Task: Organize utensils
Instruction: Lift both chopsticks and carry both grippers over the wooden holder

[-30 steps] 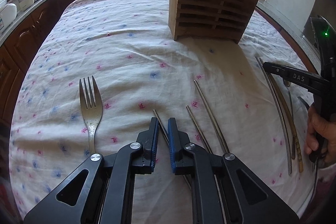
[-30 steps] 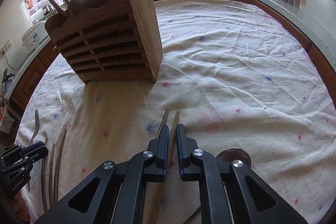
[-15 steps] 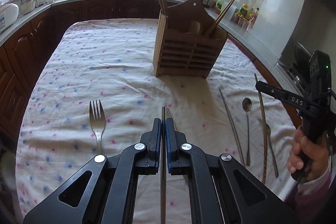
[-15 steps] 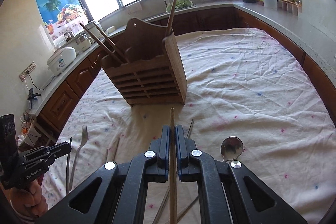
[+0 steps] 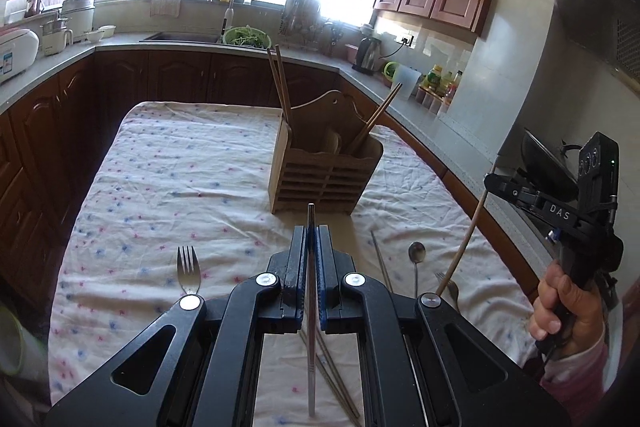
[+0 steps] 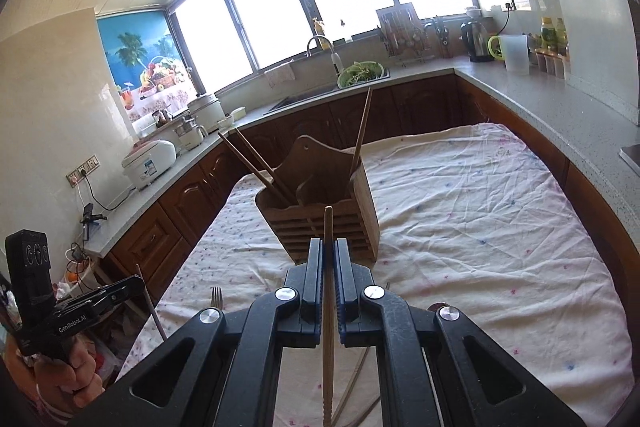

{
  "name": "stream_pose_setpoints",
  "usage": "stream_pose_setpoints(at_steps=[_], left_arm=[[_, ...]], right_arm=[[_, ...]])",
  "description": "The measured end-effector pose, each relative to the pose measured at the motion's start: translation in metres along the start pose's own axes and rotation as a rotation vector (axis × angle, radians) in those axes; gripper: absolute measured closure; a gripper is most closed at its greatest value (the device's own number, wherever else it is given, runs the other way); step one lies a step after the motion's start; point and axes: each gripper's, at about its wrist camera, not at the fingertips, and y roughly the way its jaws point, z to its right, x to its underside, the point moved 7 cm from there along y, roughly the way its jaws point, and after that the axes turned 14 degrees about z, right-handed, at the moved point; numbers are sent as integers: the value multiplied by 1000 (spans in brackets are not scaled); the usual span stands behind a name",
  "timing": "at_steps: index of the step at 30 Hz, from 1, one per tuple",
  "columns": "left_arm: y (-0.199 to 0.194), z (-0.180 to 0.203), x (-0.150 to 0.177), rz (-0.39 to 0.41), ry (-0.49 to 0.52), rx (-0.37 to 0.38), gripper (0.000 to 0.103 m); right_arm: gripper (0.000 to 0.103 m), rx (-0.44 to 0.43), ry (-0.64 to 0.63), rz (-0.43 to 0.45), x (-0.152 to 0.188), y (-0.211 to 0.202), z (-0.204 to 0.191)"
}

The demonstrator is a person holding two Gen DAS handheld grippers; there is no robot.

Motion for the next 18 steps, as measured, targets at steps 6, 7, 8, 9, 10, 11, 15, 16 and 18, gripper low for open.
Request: stream_pose_setpoints(at_steps=[6, 7, 8, 9, 10, 11, 15, 16, 18], left_arm=[[-7, 2, -12, 37, 3, 7, 100], [-7, 2, -13, 41, 3, 6, 100], [-7, 2, -15, 43, 5, 6, 100], [-6, 2, -16, 46, 5, 4, 100], [-6, 2, -17, 49, 4, 4, 100], [-6, 1, -18, 52, 3, 3, 100], [-6, 0, -23, 63, 3, 2, 100], [-5, -1, -24, 64, 2, 3, 100], [-4, -1, -26, 70, 1, 2, 100]], right_arm=[[98, -11, -4, 38, -14, -4, -4], [98, -12, -4, 39, -15, -4, -4], [98, -12, -5, 41, -16, -4, -4], [98, -12, -4, 42, -16, -4, -4], [98, -13, -4, 43, -17, -3, -4], [98, -14, -3, 43, -17, -3, -3], [98, -14, -2, 46, -17, -3, -3], [98, -13, -1, 47, -18, -2, -2], [98, -12, -1, 50, -20, -1, -1]])
